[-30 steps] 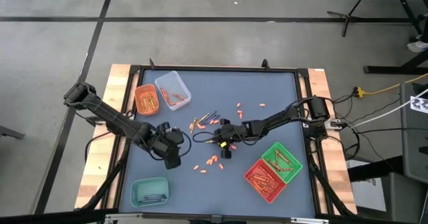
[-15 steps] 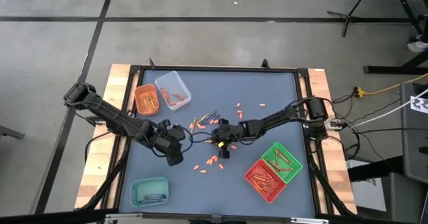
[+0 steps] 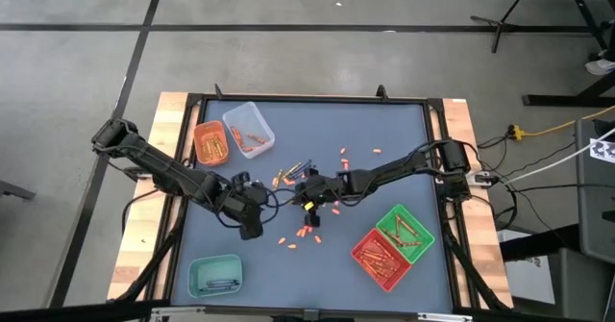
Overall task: Sort crayons
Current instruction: Put the yellow crayon into the orange bin
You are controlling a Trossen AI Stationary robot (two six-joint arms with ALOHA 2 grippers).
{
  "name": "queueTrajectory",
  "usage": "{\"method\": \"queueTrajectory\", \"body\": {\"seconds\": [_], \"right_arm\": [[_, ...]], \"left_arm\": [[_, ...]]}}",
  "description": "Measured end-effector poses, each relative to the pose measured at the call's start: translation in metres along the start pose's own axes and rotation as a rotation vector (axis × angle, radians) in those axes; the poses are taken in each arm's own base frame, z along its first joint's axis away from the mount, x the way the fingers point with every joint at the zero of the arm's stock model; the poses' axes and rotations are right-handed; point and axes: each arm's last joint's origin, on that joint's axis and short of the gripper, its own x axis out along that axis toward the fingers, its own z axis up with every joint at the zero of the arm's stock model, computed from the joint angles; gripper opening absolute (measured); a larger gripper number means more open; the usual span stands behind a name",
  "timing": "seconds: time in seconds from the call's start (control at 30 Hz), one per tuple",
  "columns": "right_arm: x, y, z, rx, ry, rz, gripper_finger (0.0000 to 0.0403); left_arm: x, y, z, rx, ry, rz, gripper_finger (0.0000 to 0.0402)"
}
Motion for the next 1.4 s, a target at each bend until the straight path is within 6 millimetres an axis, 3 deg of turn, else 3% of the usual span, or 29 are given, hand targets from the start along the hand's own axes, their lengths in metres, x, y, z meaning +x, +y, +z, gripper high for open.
{"method": "queueTrajectory", "body": {"seconds": [0.27, 0.57, 1.27, 1.4], "right_arm": [[-0.002, 0.001, 0.019, 0.001, -0.073, 0.009, 0.0024], [-0.005, 0.006, 0.031, -0.011, -0.182, 0.161, 0.0024], [-0.009, 0.007, 0.046, -0.021, -0.329, 0.175, 0.0024], [-0.009, 0.007, 0.045, -0.021, -0.327, 0.175, 0.0024]], "left_arm": [[-0.001, -0.007, 0.008, 0.147, -0.088, -0.058, 0.0075], [0.000, -0.005, 0.010, 0.141, -0.101, -0.036, 0.0075], [0.000, -0.004, 0.010, 0.124, -0.099, -0.034, 0.0074], [0.000, -0.004, 0.010, 0.124, -0.100, -0.034, 0.0059]]}}
